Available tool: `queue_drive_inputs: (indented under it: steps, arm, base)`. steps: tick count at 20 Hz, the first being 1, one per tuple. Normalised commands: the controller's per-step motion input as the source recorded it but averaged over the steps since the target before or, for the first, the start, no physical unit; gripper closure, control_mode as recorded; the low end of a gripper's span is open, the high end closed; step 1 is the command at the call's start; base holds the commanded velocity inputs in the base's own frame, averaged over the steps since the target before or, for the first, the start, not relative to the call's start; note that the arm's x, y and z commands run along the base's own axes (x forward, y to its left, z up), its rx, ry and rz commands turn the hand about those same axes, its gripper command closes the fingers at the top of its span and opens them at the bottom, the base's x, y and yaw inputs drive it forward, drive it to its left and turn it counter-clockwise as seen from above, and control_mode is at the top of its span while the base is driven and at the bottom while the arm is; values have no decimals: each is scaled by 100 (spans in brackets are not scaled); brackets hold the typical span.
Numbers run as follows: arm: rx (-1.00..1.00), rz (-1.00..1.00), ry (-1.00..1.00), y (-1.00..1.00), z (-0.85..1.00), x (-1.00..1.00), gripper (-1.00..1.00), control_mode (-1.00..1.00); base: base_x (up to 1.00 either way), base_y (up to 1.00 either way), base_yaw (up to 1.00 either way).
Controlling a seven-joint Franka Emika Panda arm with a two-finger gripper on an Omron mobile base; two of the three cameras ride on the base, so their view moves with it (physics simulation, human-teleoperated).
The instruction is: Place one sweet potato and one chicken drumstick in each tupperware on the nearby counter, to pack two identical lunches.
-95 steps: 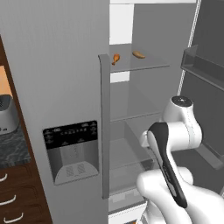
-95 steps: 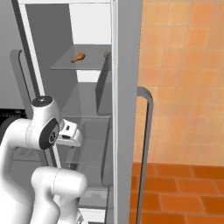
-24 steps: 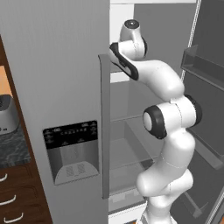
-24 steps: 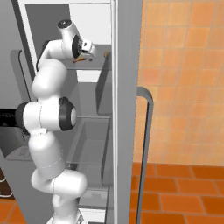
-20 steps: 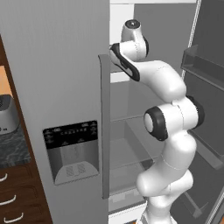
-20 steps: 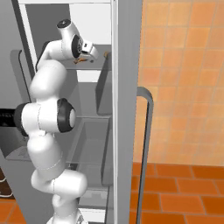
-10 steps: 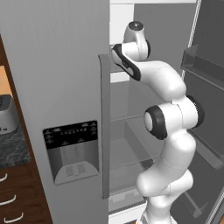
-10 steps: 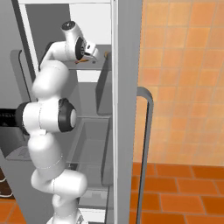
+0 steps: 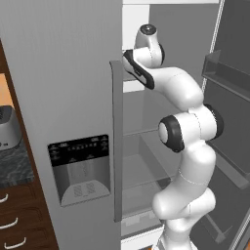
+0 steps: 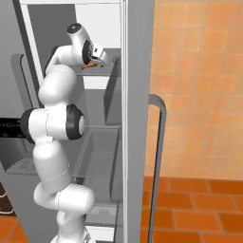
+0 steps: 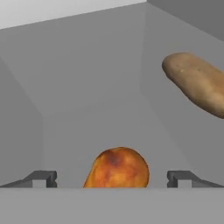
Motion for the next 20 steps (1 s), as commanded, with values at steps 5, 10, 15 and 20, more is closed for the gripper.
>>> queue_drive_inputs:
  steps: [5, 10, 15, 20]
  arm:
    - [0, -1, 0, 0, -33, -18, -100, -100]
    - [0, 0, 2, 4, -30, 0, 100, -100]
    - [0, 0, 7, 1, -19, 0, 100, -100]
    - [0, 0, 1, 0, 0, -30, 100, -100]
  base:
    - [0, 0, 0]
    - [0, 0, 0]
    - [0, 0, 0]
    - [0, 0, 0]
